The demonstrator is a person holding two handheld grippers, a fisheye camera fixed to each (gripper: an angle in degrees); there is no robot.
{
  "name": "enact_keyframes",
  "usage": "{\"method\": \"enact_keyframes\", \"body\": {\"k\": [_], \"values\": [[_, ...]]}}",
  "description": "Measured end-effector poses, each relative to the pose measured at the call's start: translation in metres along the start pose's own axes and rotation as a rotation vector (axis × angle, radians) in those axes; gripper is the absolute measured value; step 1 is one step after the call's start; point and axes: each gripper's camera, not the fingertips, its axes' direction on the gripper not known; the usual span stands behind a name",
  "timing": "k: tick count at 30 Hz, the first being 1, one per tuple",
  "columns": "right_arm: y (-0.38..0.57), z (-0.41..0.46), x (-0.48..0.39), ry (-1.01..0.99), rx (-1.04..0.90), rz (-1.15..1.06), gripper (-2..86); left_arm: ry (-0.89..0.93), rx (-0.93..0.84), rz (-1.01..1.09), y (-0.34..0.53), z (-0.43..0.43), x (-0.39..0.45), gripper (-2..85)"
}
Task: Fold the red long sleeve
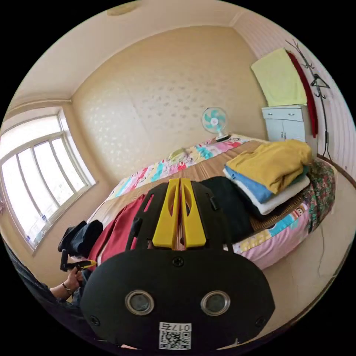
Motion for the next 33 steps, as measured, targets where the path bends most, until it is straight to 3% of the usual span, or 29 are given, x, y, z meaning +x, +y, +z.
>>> {"method": "enact_keyframes", "body": {"k": [3,5,8,12,16,19,21,23,26,28,32,33], "values": [[-0.003,-0.005,0.005,-0.026,-0.068,-0.031,3.7,0.016,-0.005,-0.013,0.001,0.004,-0.002,11.2],[0.024,0.04,-0.006,-0.091,-0.318,-0.042,9.2,0.018,-0.014,-0.014,0.001,0.009,0.0,11.2],[0.084,0.096,-0.032,-0.178,-0.538,-0.045,11.9,0.027,-0.021,0.0,0.002,0.016,0.01,11.2],[0.136,0.145,-0.061,-0.122,-0.716,-0.054,11.8,-0.011,-0.039,0.072,0.009,0.009,0.036,12.8],[0.136,0.178,-0.07,-0.086,-0.89,-0.156,5.4,-0.082,-0.037,0.173,0.022,-0.016,0.055,12.4],[0.083,0.149,-0.055,-0.137,-0.751,-0.183,4.1,-0.103,-0.008,0.155,0.031,-0.033,0.047,12.4],[0.033,0.102,-0.03,-0.044,-0.528,-0.138,3.7,-0.096,0.007,0.13,0.035,-0.04,0.038,12.4],[-0.02,0.014,0.025,0.173,-0.155,0.081,3.5,-0.102,0.02,0.122,0.038,-0.044,0.033,12.4],[-0.027,-0.063,0.077,0.227,0.152,0.276,3.7,-0.106,0.01,0.11,0.039,-0.039,0.027,12.4],[-0.024,-0.058,0.09,0.214,0.052,0.28,4.6,-0.075,-0.016,0.09,0.038,-0.027,0.02,12.4],[0.031,0.03,0.079,0.147,-0.482,0.163,9.2,-0.057,-0.067,0.073,0.035,-0.006,0.016,12.4],[0.044,0.043,0.074,0.115,-0.539,0.145,9.5,-0.057,-0.083,0.073,0.035,0.001,0.016,12.4]]}}
